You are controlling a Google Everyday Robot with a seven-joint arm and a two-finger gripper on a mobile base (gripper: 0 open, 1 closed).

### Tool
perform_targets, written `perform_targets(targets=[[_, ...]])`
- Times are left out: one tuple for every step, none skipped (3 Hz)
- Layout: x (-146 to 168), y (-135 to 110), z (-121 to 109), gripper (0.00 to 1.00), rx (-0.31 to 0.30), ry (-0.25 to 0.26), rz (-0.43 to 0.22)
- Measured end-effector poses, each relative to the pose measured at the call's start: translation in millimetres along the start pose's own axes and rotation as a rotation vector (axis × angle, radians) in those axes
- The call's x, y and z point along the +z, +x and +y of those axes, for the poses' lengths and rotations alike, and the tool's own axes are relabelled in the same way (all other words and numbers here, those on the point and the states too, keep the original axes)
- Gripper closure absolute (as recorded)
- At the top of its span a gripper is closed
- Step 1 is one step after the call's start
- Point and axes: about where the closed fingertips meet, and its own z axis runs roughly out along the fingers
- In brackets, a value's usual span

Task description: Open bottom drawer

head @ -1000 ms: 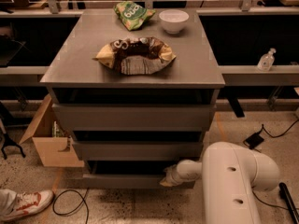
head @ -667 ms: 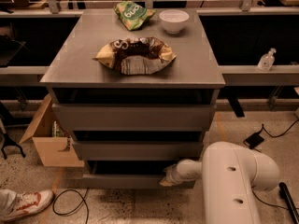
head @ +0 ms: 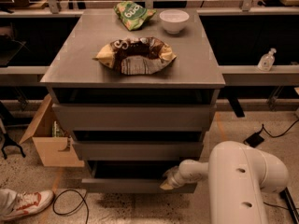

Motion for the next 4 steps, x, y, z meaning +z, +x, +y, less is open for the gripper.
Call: perform_targets(targets=[[-1, 17, 31, 1.00, 0.018, -0.022, 0.003], [-5, 24, 44, 1.00, 0.034, -0.026, 0.002], [-7, 22, 44, 1.00, 0.034, -0.026, 0.002], [-11, 33, 78, 1.00, 0.066, -0.043, 0.001]])
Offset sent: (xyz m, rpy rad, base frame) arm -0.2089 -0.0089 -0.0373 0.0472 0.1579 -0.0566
